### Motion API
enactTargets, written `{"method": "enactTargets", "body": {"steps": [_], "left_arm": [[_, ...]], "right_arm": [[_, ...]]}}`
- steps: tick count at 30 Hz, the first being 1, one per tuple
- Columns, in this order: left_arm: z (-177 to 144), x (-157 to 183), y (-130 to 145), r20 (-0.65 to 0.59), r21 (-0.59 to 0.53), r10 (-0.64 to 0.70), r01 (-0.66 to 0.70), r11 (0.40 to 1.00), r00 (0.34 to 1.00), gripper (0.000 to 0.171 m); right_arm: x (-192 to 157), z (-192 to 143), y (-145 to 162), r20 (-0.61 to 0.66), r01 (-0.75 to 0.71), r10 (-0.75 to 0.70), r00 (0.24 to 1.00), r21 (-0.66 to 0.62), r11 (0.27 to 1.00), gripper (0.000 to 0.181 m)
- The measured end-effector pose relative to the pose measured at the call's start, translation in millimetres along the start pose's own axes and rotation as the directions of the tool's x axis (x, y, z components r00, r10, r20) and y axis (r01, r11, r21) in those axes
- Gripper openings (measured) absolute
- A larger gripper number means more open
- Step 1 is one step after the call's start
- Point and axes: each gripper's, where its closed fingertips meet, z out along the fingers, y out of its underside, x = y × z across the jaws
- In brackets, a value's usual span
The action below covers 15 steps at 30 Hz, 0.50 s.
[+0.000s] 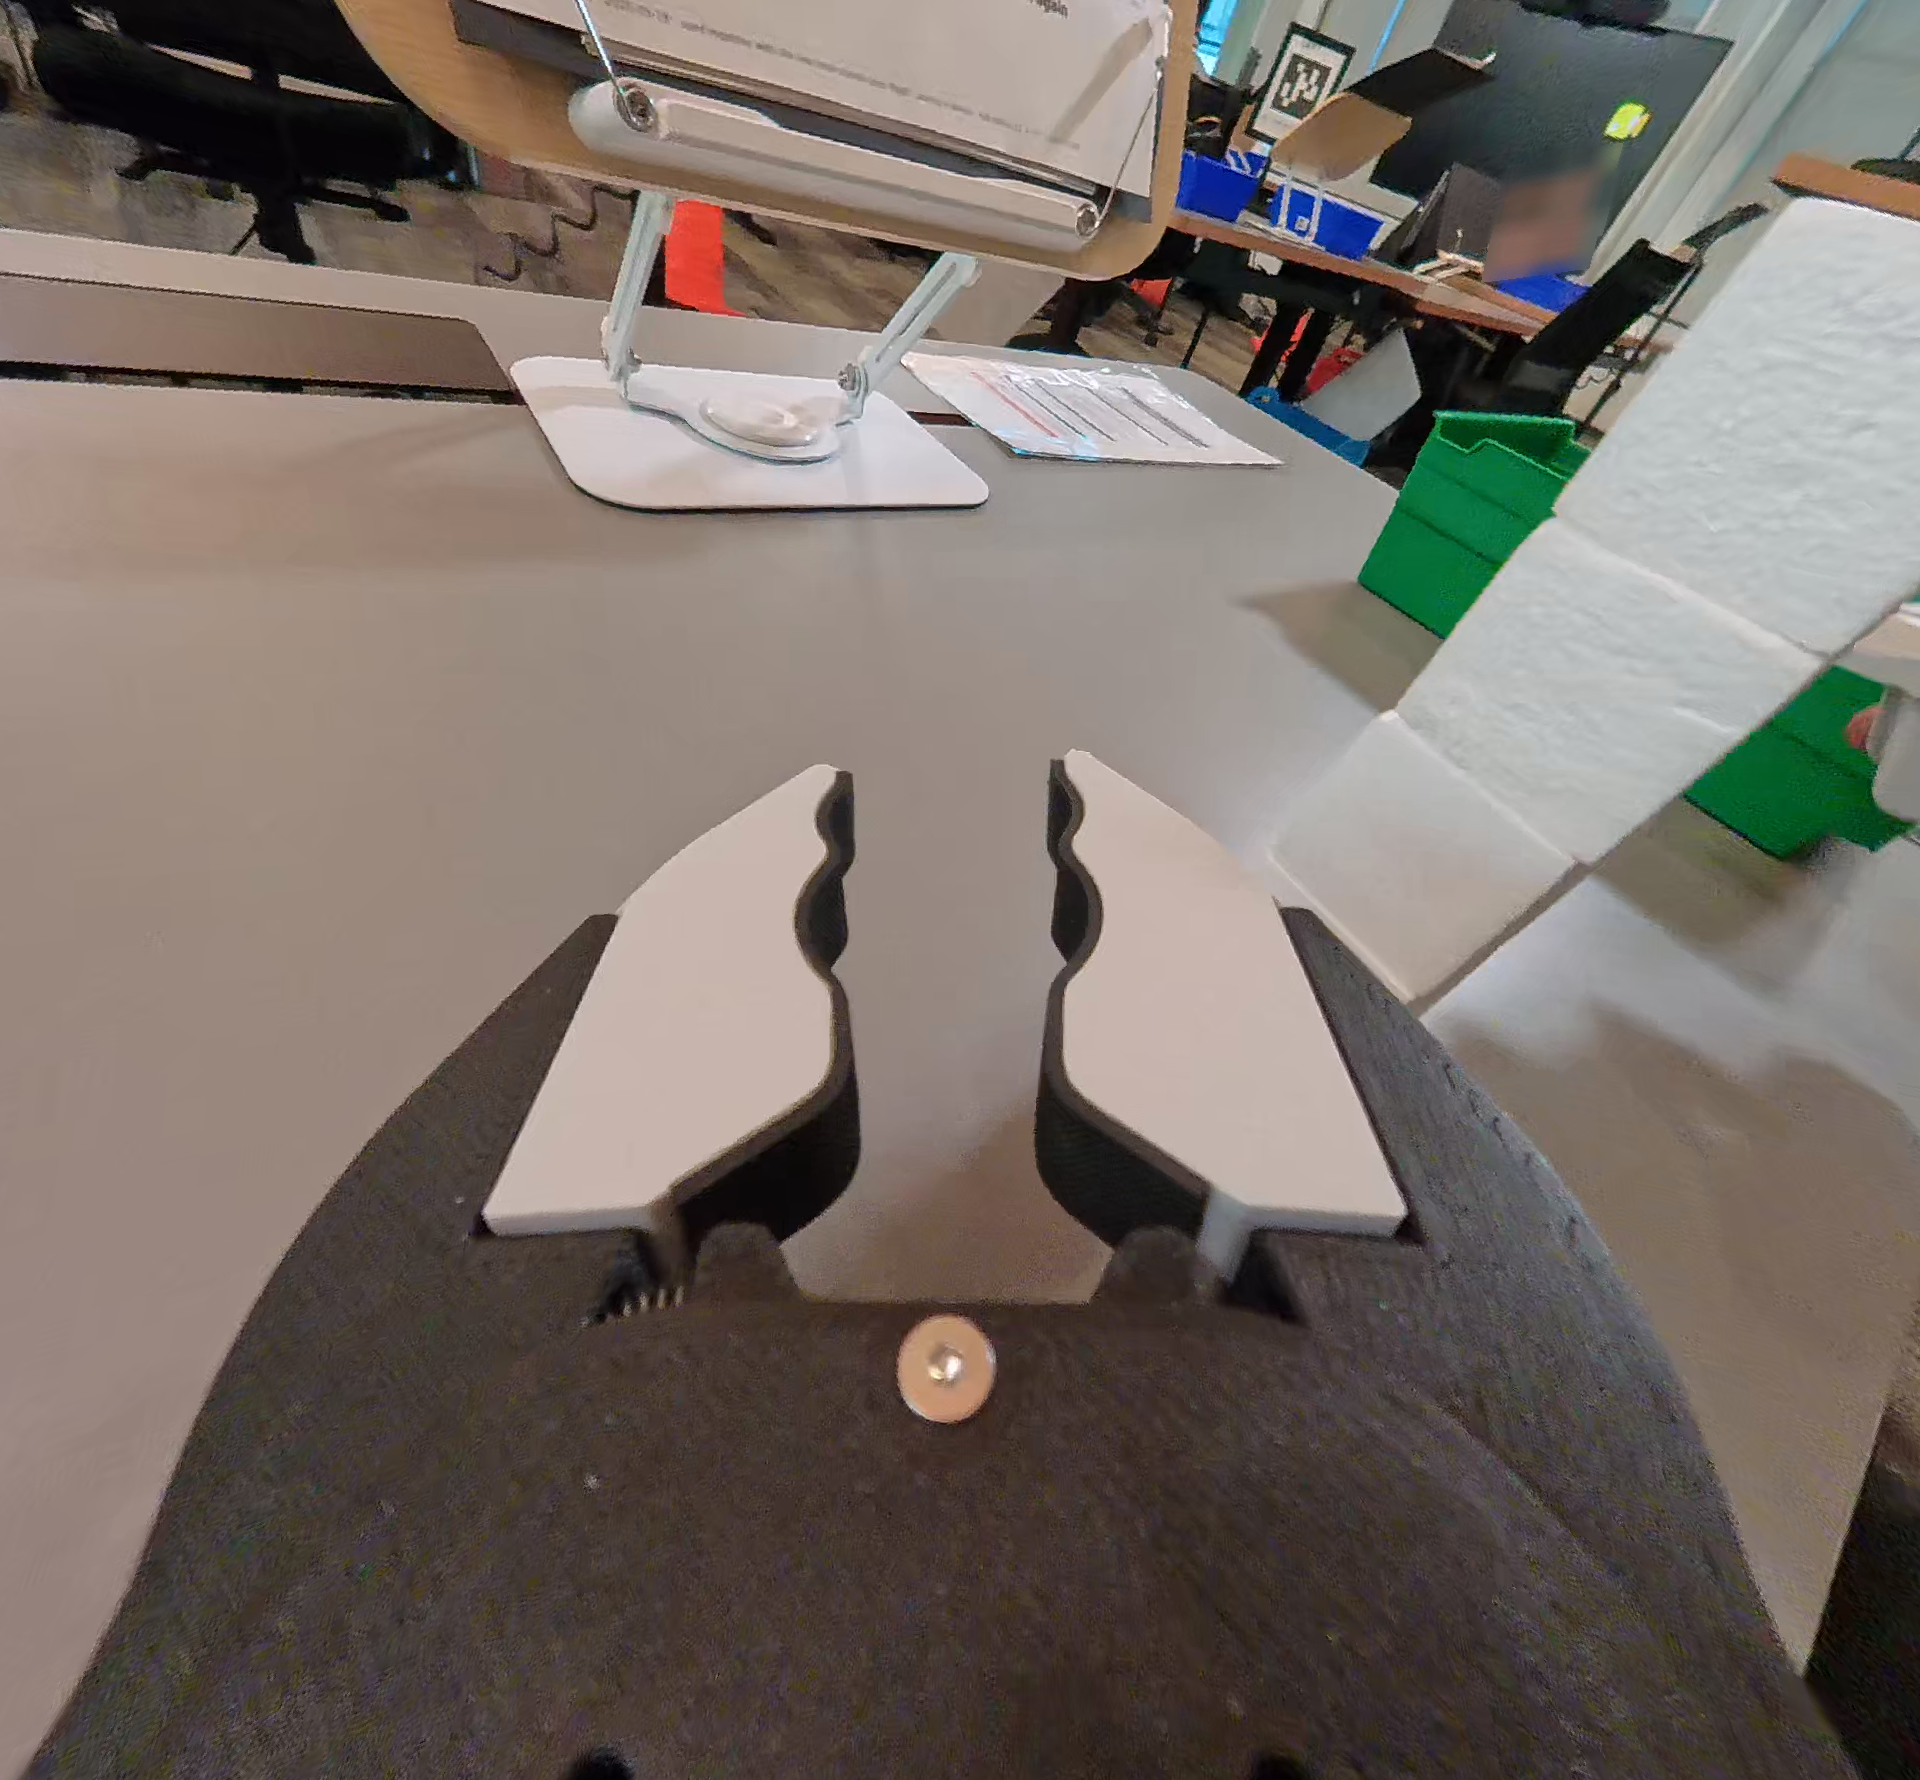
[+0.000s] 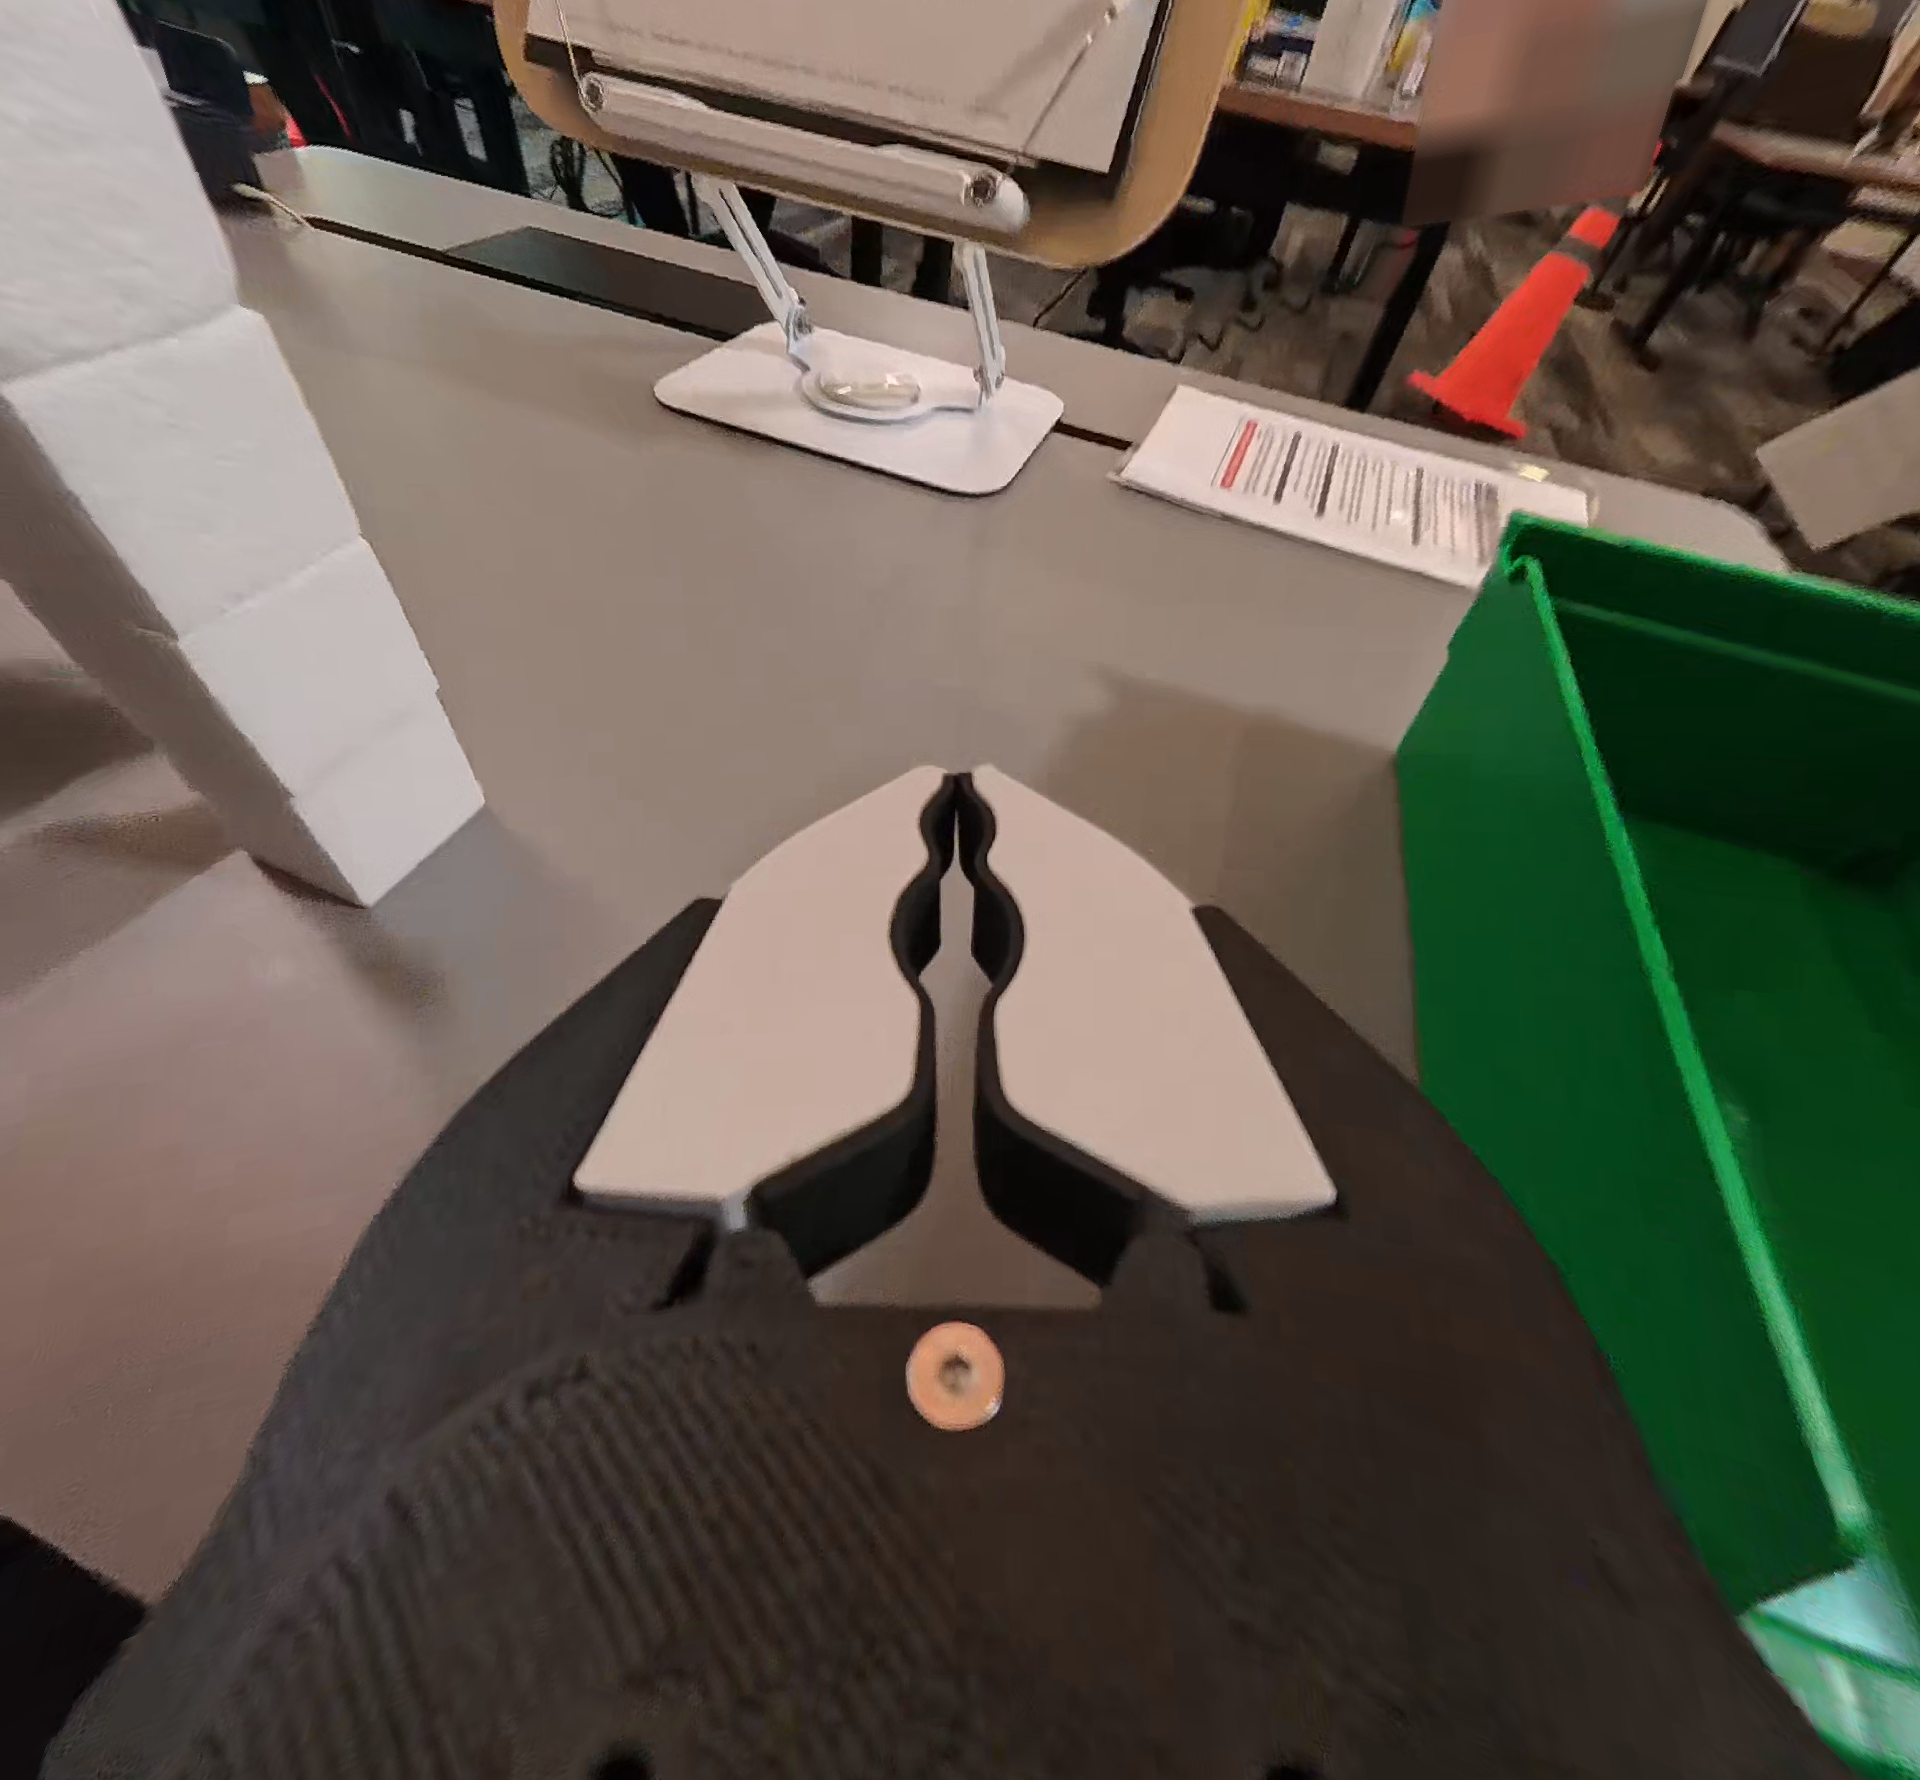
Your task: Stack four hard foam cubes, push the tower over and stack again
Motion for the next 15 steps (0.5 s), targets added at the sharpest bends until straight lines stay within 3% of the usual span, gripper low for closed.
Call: {"method": "enactTargets", "body": {"steps": [4,10,13,15], "left_arm": [[6,6,2,0.003,-0.011,0.020,-0.019,1.000,1.000,0.040],[-5,3,3,0.037,-0.010,0.067,-0.066,0.998,0.997,0.036],[-14,-4,6,0.048,-0.013,0.044,-0.044,0.999,0.998,0.034],[-20,-10,7,0.060,-0.012,0.030,-0.030,0.999,0.998,0.034]], "right_arm": [[-6,0,3,-0.028,-0.190,0.189,0.982,-0.054,0.980,0.000],[-15,8,-13,-0.095,-0.102,0.099,0.991,-0.028,0.994,0.000],[-33,18,-19,0.025,-0.252,0.253,0.967,-0.029,0.967,0.000],[-46,27,-20,0.141,-0.417,0.419,0.897,-0.044,0.908,0.000]]}}
